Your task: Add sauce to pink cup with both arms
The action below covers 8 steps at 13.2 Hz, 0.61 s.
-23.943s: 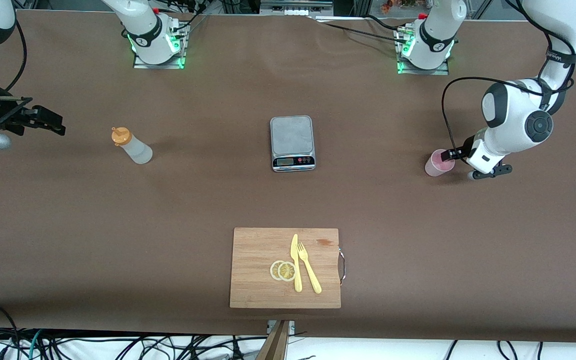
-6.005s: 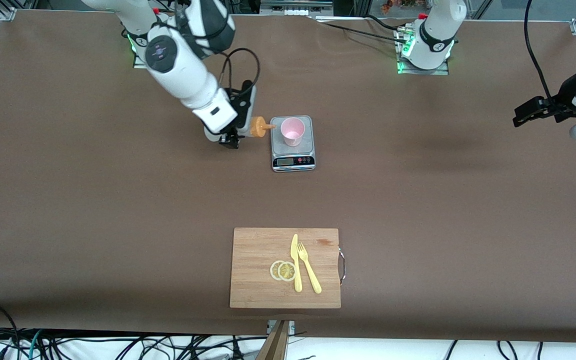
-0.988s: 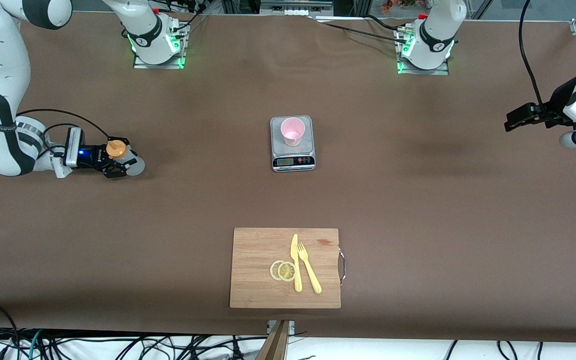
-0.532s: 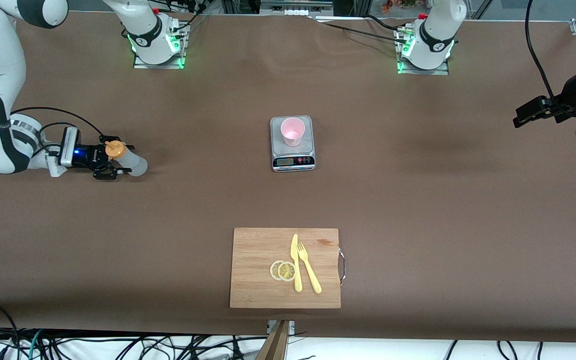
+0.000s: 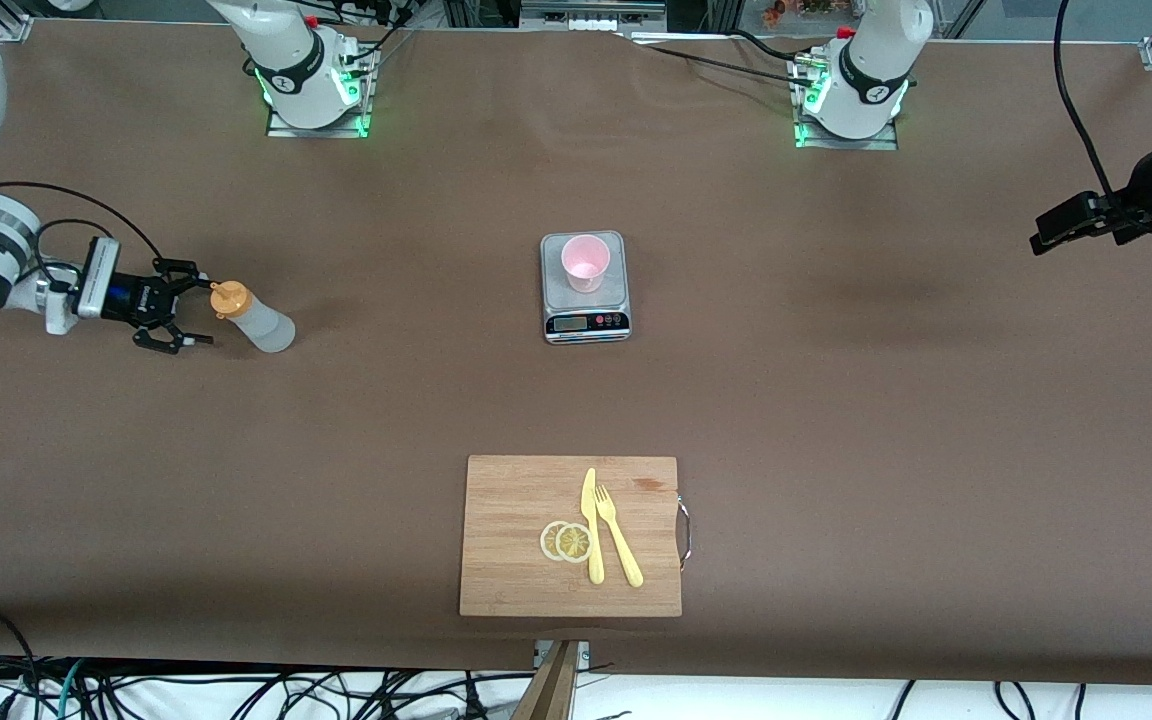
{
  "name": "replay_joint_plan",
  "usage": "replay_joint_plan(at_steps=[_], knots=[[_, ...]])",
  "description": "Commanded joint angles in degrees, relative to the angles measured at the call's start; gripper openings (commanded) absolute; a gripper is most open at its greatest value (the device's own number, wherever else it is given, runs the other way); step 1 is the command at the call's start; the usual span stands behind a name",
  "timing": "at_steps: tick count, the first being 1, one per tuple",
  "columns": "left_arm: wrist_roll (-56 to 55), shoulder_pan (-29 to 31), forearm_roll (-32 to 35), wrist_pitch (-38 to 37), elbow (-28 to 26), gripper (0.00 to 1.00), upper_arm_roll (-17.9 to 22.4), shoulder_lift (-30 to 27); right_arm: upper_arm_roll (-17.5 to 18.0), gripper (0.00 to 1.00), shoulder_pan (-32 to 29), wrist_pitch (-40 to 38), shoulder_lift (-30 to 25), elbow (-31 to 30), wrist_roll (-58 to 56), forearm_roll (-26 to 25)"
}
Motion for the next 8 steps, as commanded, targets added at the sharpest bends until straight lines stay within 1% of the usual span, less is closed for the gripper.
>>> replay_joint_plan(at_steps=[1, 4, 6, 8], knots=[[0.23, 0.73, -0.32, -1.17, 0.74, 1.00, -0.05, 0.00, 0.39, 1.00, -0.59, 5.39, -8.23, -5.64, 8.08, -3.96], [0.14, 0.65, -0.05, -0.82, 0.92, 1.00, -0.14, 0.09, 0.39, 1.00, -0.50, 9.87, -15.42, -8.46, 21.27, -9.23], [0.31, 0.65, -0.23, -0.99, 0.92, 1.00, -0.05, -0.26, 0.39, 1.00, -0.50, 10.84, -19.82, -10.13, 30.06, -12.83], [0.67, 0.65, -0.23, -0.99, 1.00, 1.00, -0.31, -0.52, 0.39, 1.00, 0.03, 12.42, -23.61, -10.31, 41.12, -17.57]])
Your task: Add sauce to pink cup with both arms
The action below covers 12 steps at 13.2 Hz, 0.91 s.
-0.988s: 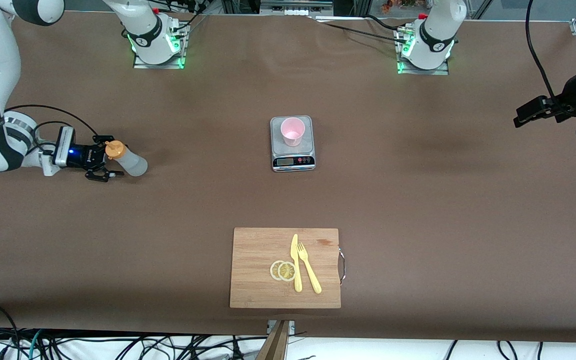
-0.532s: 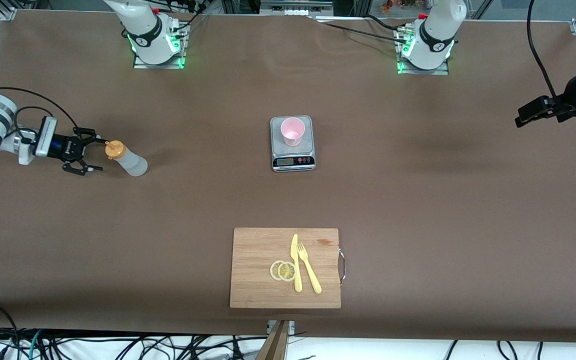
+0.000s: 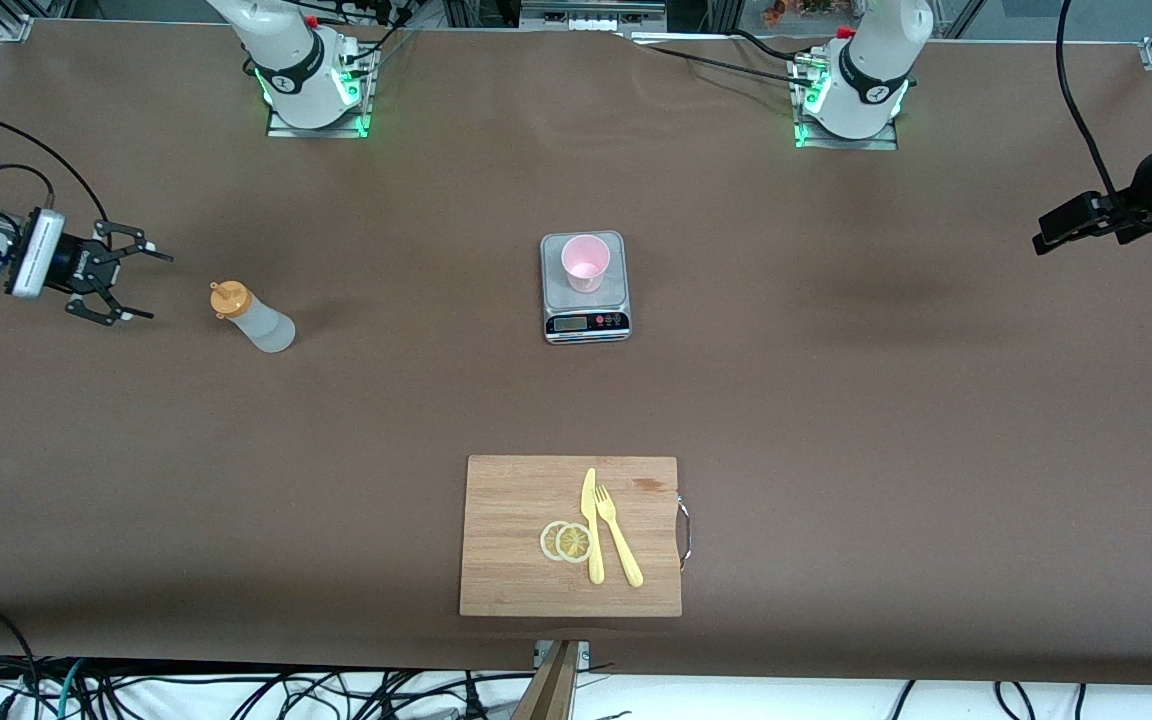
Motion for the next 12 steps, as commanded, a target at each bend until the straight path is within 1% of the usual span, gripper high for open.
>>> replay_joint_plan(at_steps=[1, 6, 9, 12], knots=[[0.63, 0.48, -0.14, -0.92, 0.91, 1.00, -0.32, -0.49, 0.48, 1.00, 0.72, 2.67, -7.34, -3.17, 14.34, -6.03], [1.95, 0.39, 0.03, -0.66, 0.82, 1.00, -0.76, -0.49, 0.31, 0.99, 5.73, 2.58, -13.85, -2.64, 38.18, -14.91], [1.86, 0.22, 0.03, -0.40, 0.65, 1.00, -1.11, -0.57, -0.92, 0.99, 8.98, 2.67, -15.97, -1.94, 50.74, -19.92], [1.86, 0.04, 0.21, 0.40, 0.38, 1.00, -1.11, -1.01, -0.84, 0.99, 11.71, 2.06, -16.50, 1.39, 63.40, -25.54]])
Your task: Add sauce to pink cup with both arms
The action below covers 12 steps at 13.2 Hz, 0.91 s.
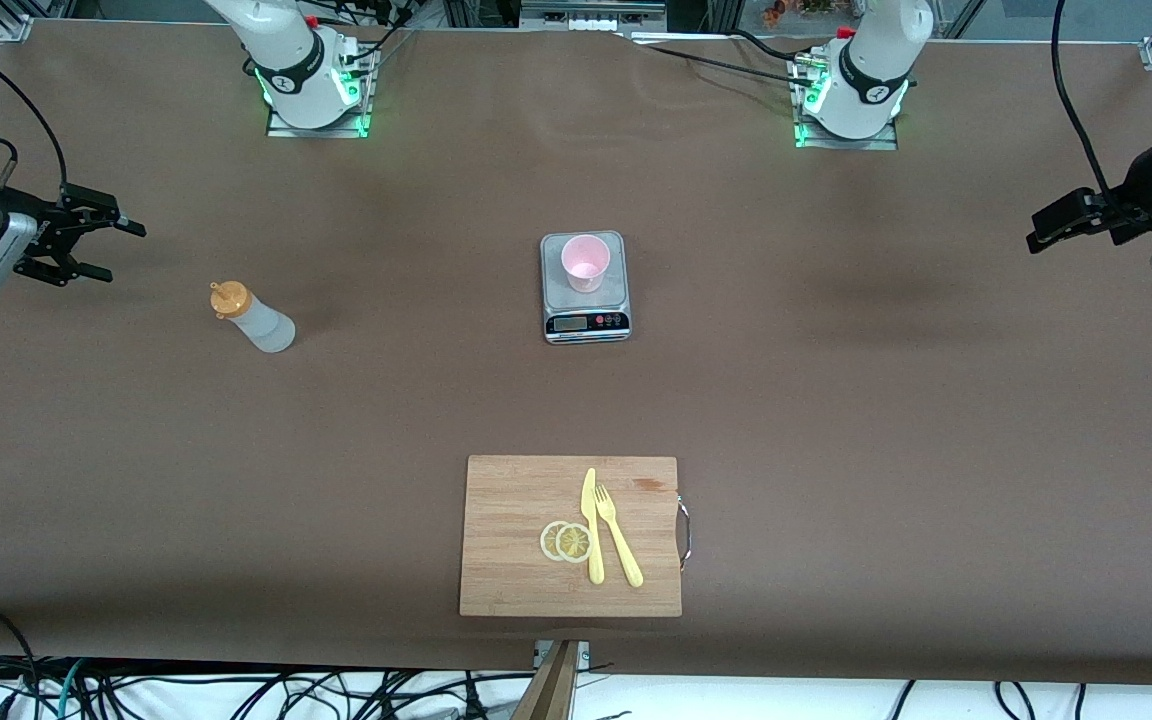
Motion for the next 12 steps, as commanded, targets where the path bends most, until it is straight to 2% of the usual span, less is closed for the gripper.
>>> replay_joint_plan(at_steps=[1, 4, 7, 10, 12], knots=[[1.33, 0.07, 0.99, 0.21, 0.11, 1.00, -0.13, -0.98, -0.76, 0.99, 3.39, -0.71, -1.33, 3.08, 10.13, -4.92], [1.34, 0.16, 1.26, 0.21, -0.33, 1.00, -0.13, -1.42, 0.28, 0.99, 6.21, -2.64, -1.25, 6.95, 22.77, -9.66], [1.34, 0.16, 1.26, 0.21, -0.42, 1.00, -0.13, -1.59, 6.07, 0.99, 6.39, -5.71, -0.99, 12.39, 37.98, -15.64], [1.34, 0.16, 1.26, 0.29, -0.59, 1.00, -0.13, -1.59, 7.84, 0.99, 7.97, -11.68, 0.33, 20.03, 46.34, -16.97], [1.34, 0.16, 1.26, 0.29, -0.51, 1.00, -0.13, -1.59, 12.31, 0.99, 7.98, -14.42, 0.95, 25.22, 53.36, -20.38]])
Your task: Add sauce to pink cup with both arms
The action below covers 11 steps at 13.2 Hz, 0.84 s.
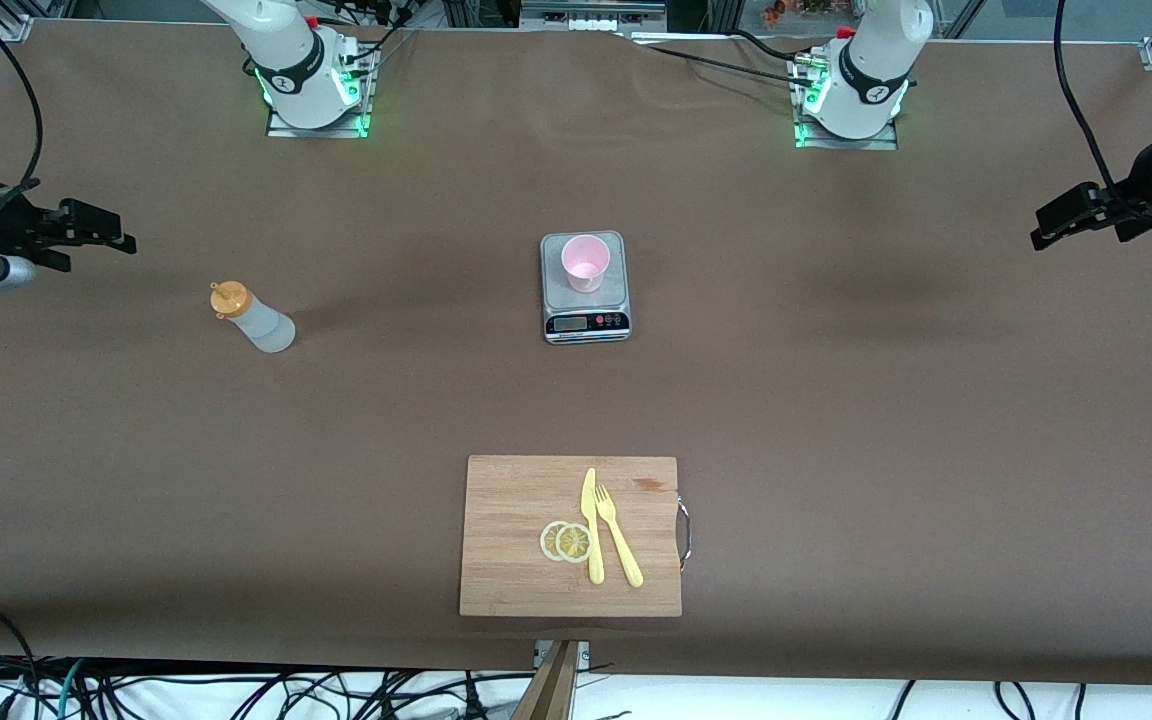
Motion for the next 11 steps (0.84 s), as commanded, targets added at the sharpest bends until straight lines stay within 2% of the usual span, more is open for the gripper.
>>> replay_joint_plan(at_steps=[1, 2, 5, 8, 11], knots=[[1.34, 0.16, 0.98, 0.19, -0.50, 1.00, -0.14, -1.02, 5.85, 0.99, -0.34, -3.64, 1.49, 7.05, 11.58, -4.94], [1.34, 0.16, 0.98, 0.19, -0.50, 1.00, -0.14, -1.02, 8.32, 1.00, -0.51, -3.65, 0.96, 7.33, 15.72, -4.78], [1.34, 0.16, 0.98, 0.19, -0.58, 1.00, -0.05, -1.46, 10.71, 1.00, -2.35, -2.86, -1.14, 6.46, 16.20, -4.52], [1.34, 0.16, 0.98, 0.19, -0.58, 1.00, 0.21, -1.46, 11.33, 1.00, -4.29, -2.33, -3.16, 6.01, 17.60, -3.90], [1.34, 0.07, 0.98, 0.19, -0.67, 1.00, 0.21, -1.46, 11.33, 1.00, -4.29, -1.62, -3.70, 6.10, 26.38, -3.90]])
